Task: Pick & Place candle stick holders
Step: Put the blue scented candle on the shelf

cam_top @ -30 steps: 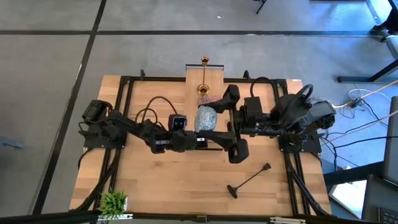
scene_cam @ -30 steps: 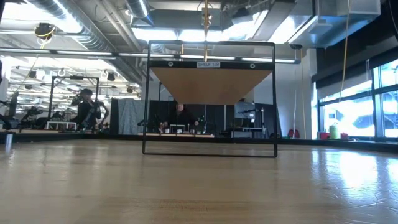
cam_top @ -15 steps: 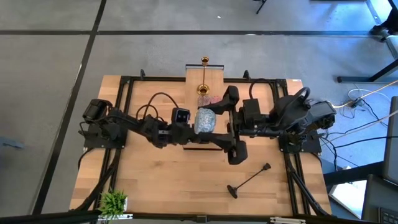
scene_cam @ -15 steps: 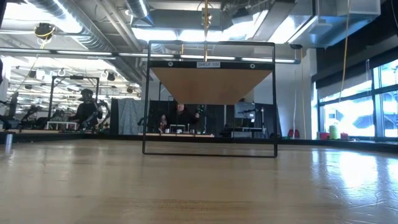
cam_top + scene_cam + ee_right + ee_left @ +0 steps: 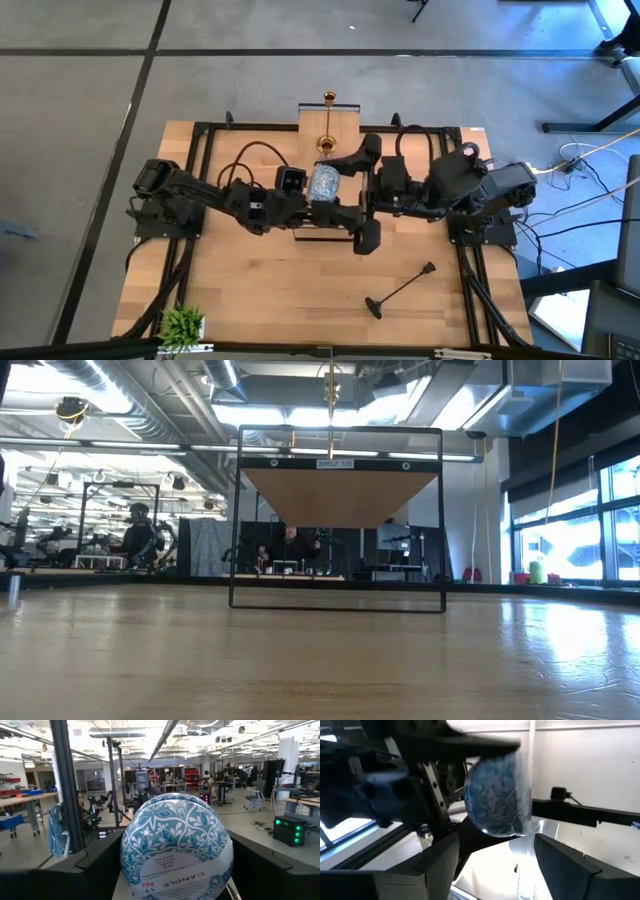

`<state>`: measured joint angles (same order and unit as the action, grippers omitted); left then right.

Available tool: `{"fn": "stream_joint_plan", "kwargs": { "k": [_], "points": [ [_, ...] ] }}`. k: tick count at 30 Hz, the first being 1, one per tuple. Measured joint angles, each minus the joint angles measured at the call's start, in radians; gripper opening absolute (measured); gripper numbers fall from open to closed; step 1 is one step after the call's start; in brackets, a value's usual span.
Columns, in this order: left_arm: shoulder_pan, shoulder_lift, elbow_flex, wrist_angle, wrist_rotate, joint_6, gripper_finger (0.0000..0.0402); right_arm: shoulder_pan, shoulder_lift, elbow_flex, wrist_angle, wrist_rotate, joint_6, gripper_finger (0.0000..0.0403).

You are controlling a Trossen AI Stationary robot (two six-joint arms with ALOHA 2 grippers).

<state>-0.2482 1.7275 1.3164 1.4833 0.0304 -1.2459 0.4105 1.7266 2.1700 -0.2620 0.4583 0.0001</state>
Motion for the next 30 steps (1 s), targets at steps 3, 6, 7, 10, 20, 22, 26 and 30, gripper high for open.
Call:
{"fn": "stream_joint_plan", "kwargs": {
  "k": [3, 6, 7, 10, 20, 22, 26, 30],
  "points": [
    [-0.001, 0.0, 0.032, -0.056, 0.022, 0.001, 0.0257, -0.004, 0.003, 0.0, -0.007, 0.011, -0.001, 0.0309],
    [0.0, 0.0, 0.039, -0.069, 0.024, 0.002, 0.0258, -0.004, 0.003, 0.0, -0.007, 0.012, -0.001, 0.0309],
    [0.001, 0.0, 0.039, -0.068, 0.024, 0.002, 0.0258, -0.004, 0.003, 0.0, -0.007, 0.012, -0.001, 0.0309],
    [0.006, 0.0, 0.039, -0.066, 0.021, 0.002, 0.0258, -0.003, 0.003, 0.0, -0.008, 0.012, -0.001, 0.0309],
    [0.024, 0.0, 0.039, -0.035, -0.008, -0.016, 0.0258, 0.011, 0.002, 0.0, -0.031, -0.004, 0.009, 0.0309],
    [0.028, 0.0, 0.039, -0.034, -0.007, -0.023, 0.0258, 0.012, 0.002, 0.0, -0.03, -0.003, 0.01, 0.0309],
    [0.028, 0.0, 0.039, -0.033, -0.007, -0.026, 0.0258, 0.011, 0.002, 0.0, -0.043, -0.002, 0.01, 0.0309],
    [0.029, 0.0, 0.039, -0.035, -0.007, -0.027, 0.0258, 0.011, 0.002, 0.0, -0.053, -0.002, 0.012, 0.0309]
  ]
}}
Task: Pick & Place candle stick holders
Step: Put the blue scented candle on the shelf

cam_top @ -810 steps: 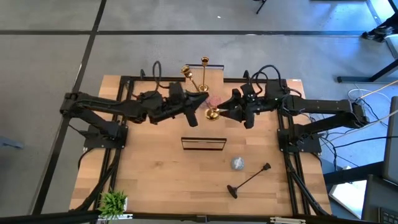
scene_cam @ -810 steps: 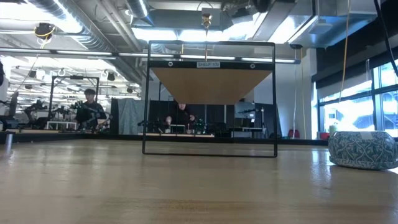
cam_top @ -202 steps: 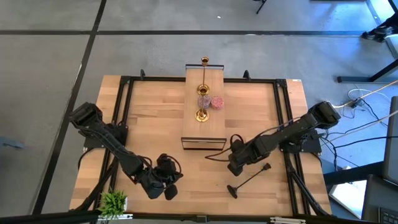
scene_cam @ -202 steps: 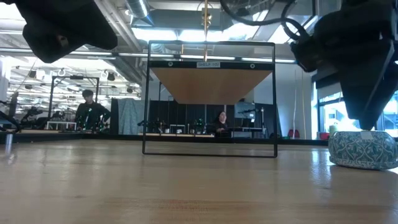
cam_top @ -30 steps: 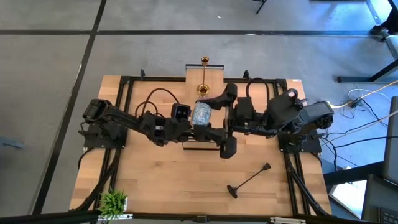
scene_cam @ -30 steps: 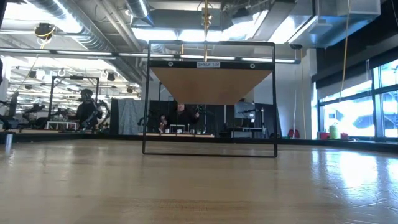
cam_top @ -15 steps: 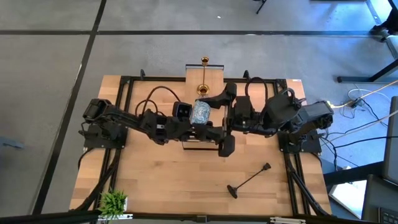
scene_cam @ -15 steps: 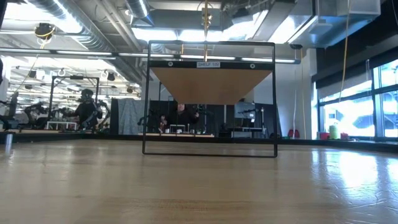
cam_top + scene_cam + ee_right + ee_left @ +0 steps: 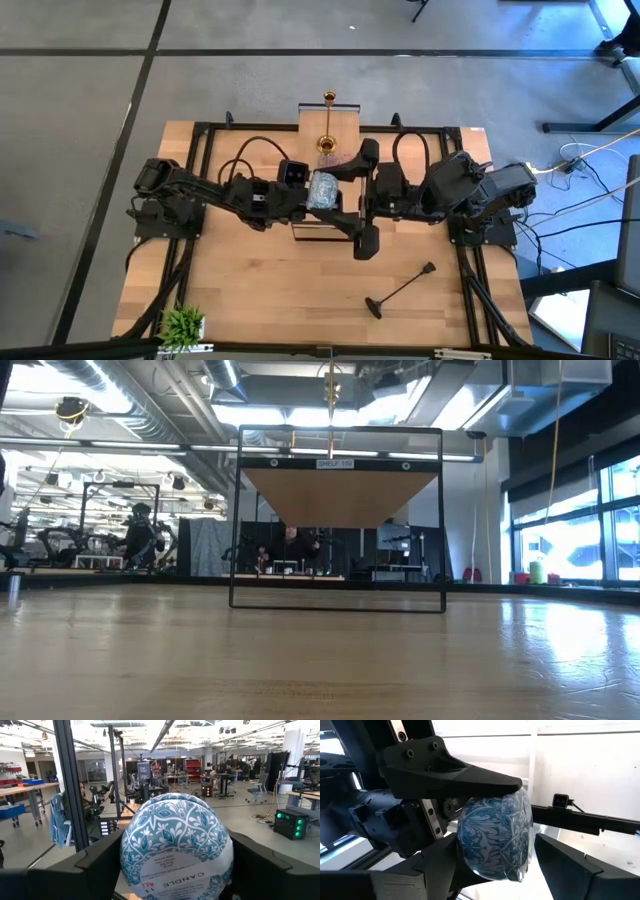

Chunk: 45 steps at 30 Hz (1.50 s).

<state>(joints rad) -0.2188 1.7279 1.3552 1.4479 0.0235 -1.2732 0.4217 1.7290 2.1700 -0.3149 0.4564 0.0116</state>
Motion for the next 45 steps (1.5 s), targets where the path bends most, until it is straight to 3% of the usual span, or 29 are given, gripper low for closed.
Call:
{"fn": "stream_joint_plan", "kwargs": {
  "k": [22, 31, 45],
  "points": [
    [-0.002, 0.0, 0.039, -0.06, 0.076, -0.004, 0.0257, -0.002, 0.006, 0.0, 0.006, -0.02, 0.0, 0.0309],
    [-0.003, 0.001, 0.039, -0.068, 0.11, -0.026, 0.0188, -0.001, 0.004, 0.002, -0.03, -0.058, 0.002, 0.0309],
    [-0.016, 0.001, 0.039, -0.063, 0.055, 0.016, 0.0186, 0.012, -0.007, -0.003, -0.011, -0.016, -0.037, 0.032]
  ]
}}
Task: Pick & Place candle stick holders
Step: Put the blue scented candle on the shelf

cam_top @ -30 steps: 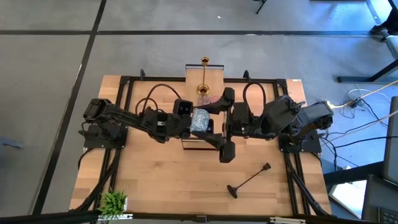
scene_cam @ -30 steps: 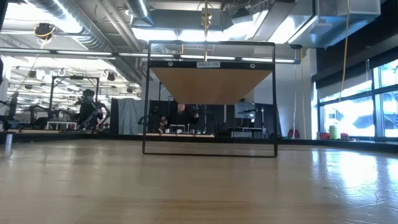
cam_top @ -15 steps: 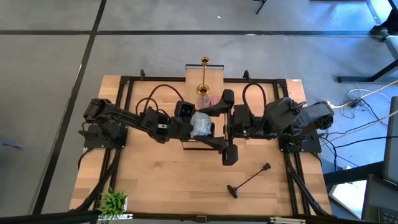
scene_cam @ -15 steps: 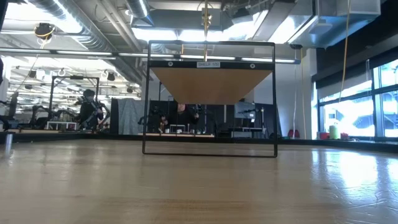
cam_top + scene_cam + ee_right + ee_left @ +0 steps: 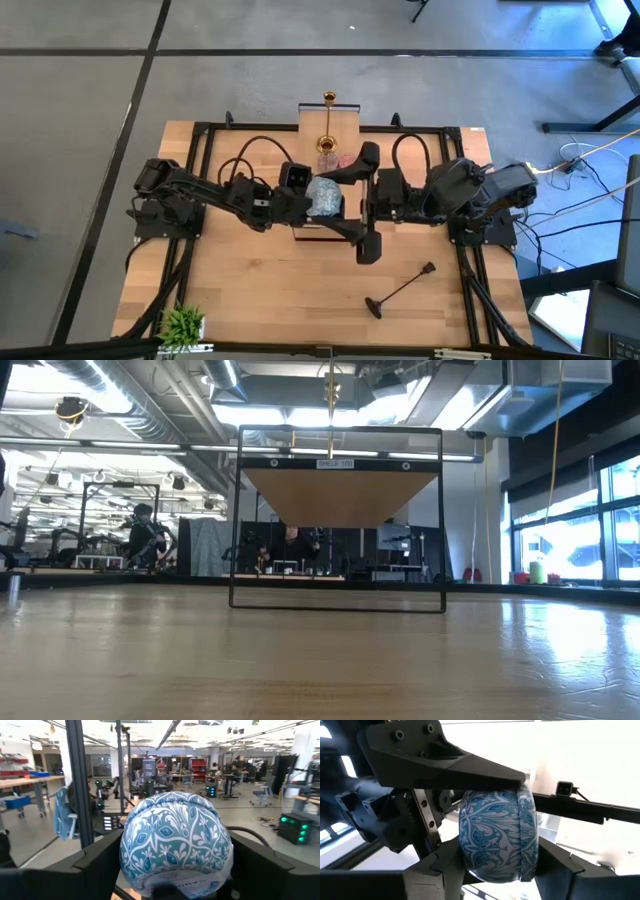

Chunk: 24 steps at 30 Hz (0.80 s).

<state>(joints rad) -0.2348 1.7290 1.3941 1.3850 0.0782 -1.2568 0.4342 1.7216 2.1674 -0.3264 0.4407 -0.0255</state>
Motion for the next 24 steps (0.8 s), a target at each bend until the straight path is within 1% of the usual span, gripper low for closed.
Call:
{"fn": "stream_joint_plan", "kwargs": {
  "k": [5, 7, 13, 16, 20, 22, 24],
  "points": [
    [0.003, -0.001, 0.0, -0.034, -0.022, 0.003, 0.0182, 0.014, -0.039, -0.001, -0.058, 0.087, -0.009, 0.0327],
    [0.003, -0.003, 0.001, -0.049, -0.023, 0.0, 0.0175, 0.025, -0.067, 0.0, -0.08, 0.102, -0.007, 0.0329],
    [0.02, -0.003, 0.001, -0.15, 0.052, -0.029, 0.0175, 0.052, -0.11, 0.004, -0.11, 0.192, -0.005, 0.0331],
    [0.039, -0.012, 0.002, -0.255, 0.113, -0.022, 0.0175, 0.075, -0.128, 0.003, -0.169, 0.242, 0.0, 0.0332],
    [0.061, -0.042, 0.001, -0.478, 0.202, 0.089, 0.0175, 0.09, -0.146, 0.004, -0.268, 0.329, 0.059, 0.0332],
    [0.07, -0.071, 0.001, -0.585, 0.23, 0.185, 0.0175, 0.091, -0.147, 0.003, -0.326, 0.352, 0.107, 0.0332],
    [0.082, -0.11, 0.001, -0.718, 0.243, 0.309, 0.0175, 0.092, -0.147, 0.003, -0.373, 0.352, 0.16, 0.0332]
  ]
}}
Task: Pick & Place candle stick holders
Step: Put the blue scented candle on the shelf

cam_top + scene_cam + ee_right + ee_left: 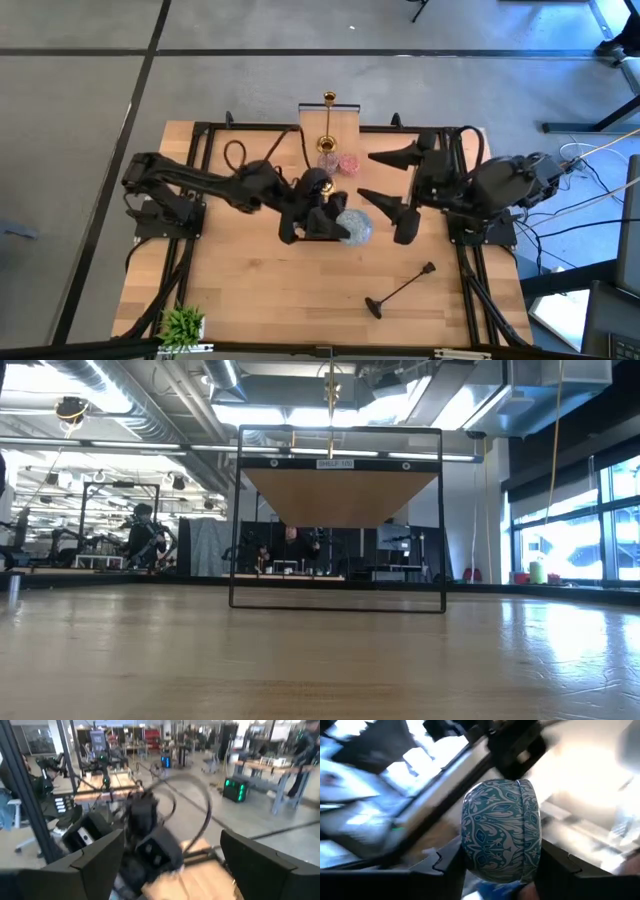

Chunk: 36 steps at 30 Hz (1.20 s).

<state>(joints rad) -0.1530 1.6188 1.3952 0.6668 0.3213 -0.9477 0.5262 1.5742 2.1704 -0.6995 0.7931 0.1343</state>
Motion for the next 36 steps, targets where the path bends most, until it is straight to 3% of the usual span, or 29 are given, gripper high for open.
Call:
{"fn": "stream_joint_plan", "kwargs": {
  "k": [2, 4, 8, 14, 18, 23, 26, 32, 36],
  "points": [
    [0.005, -0.049, 0.0, -0.175, -0.02, 0.142, 0.0175, 0.0, 0.0, 0.0, -0.038, 0.0, 0.043, 0.0332],
    [0.006, -0.109, 0.0, -0.37, -0.101, 0.275, 0.0175, 0.0, 0.0, 0.0, -0.078, 0.0, 0.083, 0.0332],
    [-0.004, -0.241, 0.0, -0.681, -0.408, 0.459, 0.0175, 0.0, 0.0, 0.0, -0.141, 0.0, 0.147, 0.0332],
    [-0.041, -0.399, 0.0, -0.917, -0.896, 0.568, 0.0175, -0.001, 0.0, 0.0, -0.18, 0.029, 0.182, 0.0332],
    [-0.072, -0.475, -0.052, -0.963, -1.103, 0.545, 0.0175, -0.002, 0.0, 0.0, -0.201, 0.074, 0.192, 0.0332],
    [-0.074, -0.591, -0.256, -0.956, -1.135, 0.362, 0.0175, -0.002, 0.0, 0.0, -0.221, 0.141, 0.199, 0.0332],
    [-0.063, -0.662, -0.433, -0.844, -1.122, 0.215, 0.0175, -0.003, 0.0, 0.0, -0.232, 0.158, 0.199, 0.0332],
    [0.001, -0.738, -0.782, -0.333, -0.931, -0.042, 0.0175, -0.016, 0.0, 0.0, -0.251, 0.16, 0.207, 0.0332],
    [0.072, -0.727, -0.911, -0.109, -0.818, -0.209, 0.0175, -0.027, 0.0, 0.0, -0.28, 0.158, 0.234, 0.0332]
  ]
}}
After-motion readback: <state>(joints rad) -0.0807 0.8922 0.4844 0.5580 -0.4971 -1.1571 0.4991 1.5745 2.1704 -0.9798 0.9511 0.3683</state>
